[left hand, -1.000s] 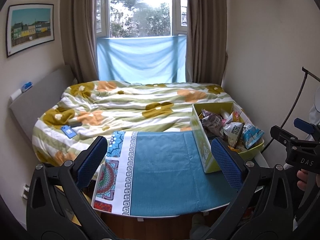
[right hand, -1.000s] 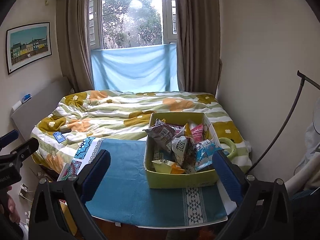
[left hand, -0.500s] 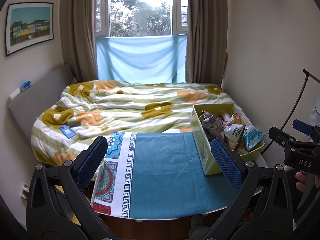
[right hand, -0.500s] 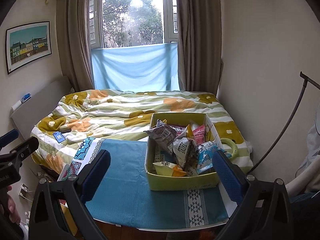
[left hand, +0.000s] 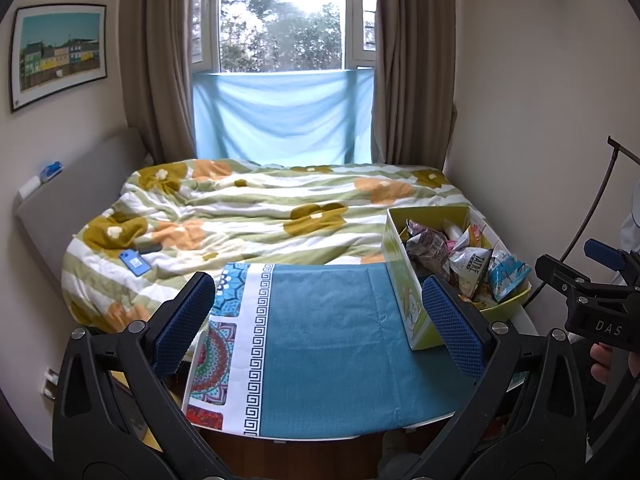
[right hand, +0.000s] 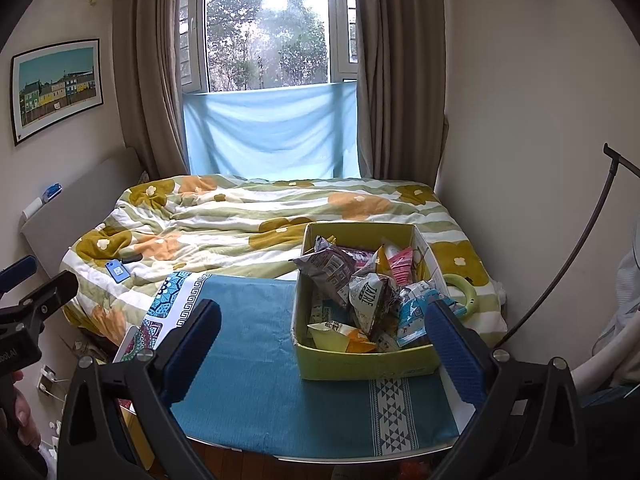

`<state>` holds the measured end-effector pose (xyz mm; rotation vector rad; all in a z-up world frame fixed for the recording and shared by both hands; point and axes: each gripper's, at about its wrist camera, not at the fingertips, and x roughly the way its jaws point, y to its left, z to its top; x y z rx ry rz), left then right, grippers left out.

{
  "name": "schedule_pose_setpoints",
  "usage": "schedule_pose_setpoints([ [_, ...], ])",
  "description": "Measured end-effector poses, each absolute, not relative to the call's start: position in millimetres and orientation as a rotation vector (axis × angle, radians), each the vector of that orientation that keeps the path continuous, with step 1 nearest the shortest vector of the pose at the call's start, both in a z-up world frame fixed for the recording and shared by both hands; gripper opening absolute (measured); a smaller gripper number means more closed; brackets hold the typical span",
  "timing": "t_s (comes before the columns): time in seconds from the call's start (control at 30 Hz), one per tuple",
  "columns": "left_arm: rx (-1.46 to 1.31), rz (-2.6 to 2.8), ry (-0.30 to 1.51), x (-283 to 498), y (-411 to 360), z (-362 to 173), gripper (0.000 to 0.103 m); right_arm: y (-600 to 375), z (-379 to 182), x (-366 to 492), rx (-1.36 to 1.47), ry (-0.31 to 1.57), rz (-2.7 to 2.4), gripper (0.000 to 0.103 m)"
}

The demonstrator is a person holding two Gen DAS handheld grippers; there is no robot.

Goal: Organize snacks

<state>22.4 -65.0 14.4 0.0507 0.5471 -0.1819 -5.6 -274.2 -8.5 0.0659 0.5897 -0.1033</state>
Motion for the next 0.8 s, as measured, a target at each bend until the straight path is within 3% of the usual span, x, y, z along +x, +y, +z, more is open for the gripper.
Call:
schedule_pose_setpoints([
  [0.8, 0.038, -0.166, 0.522, 16, -61, 11, 0.103, -273, -13, -5, 0.062, 0.599, -0.103, 0.101],
])
